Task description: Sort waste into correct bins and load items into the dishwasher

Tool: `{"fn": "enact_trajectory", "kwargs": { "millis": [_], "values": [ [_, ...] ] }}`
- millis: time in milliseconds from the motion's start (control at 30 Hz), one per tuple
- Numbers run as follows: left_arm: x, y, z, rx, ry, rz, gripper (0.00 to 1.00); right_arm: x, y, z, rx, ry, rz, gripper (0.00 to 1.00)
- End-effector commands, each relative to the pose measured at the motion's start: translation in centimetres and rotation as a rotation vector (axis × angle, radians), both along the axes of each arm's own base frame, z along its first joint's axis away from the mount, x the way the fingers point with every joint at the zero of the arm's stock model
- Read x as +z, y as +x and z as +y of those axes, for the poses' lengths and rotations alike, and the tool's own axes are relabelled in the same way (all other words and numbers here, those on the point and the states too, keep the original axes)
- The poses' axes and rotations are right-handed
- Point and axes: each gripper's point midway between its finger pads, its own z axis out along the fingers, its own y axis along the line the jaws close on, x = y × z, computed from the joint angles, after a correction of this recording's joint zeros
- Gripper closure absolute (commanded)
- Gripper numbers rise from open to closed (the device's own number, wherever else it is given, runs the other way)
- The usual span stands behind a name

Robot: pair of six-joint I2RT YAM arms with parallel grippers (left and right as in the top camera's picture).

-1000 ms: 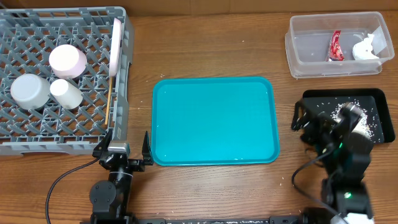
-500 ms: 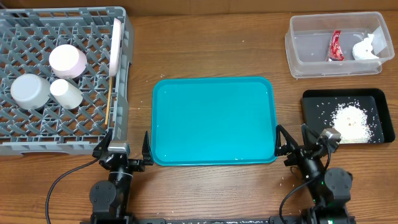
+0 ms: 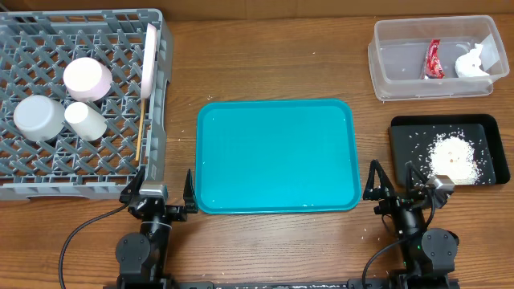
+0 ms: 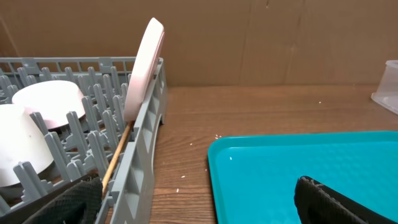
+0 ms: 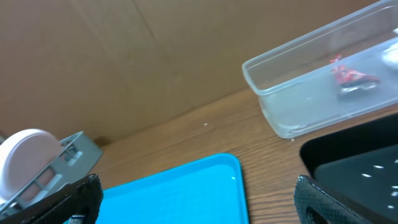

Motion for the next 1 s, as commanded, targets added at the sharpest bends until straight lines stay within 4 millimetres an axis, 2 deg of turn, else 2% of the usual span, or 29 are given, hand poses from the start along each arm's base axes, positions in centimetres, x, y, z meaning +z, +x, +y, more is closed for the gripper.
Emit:
{"fn": "enact_trajectory", "kwargs": {
  "millis": [0, 567, 967],
  "values": [
    [0.01, -0.02, 0.08, 0.007, -0.009, -0.005, 0.0, -0.14, 0.06, -0.76, -0.043, -0.008, -0.006, 0.0],
    [0.01, -0.02, 0.08, 0.007, -0.009, -0.005, 0.0, -0.22, 0.06, -0.75, -0.035, -0.266, -0.026, 0.0],
    [-0.01, -0.02, 0.08, 0.007, -0.009, -0.004, 0.0, -0.14, 0.05, -0.57, -0.025, -0.265, -0.03, 0.0]
  ]
}}
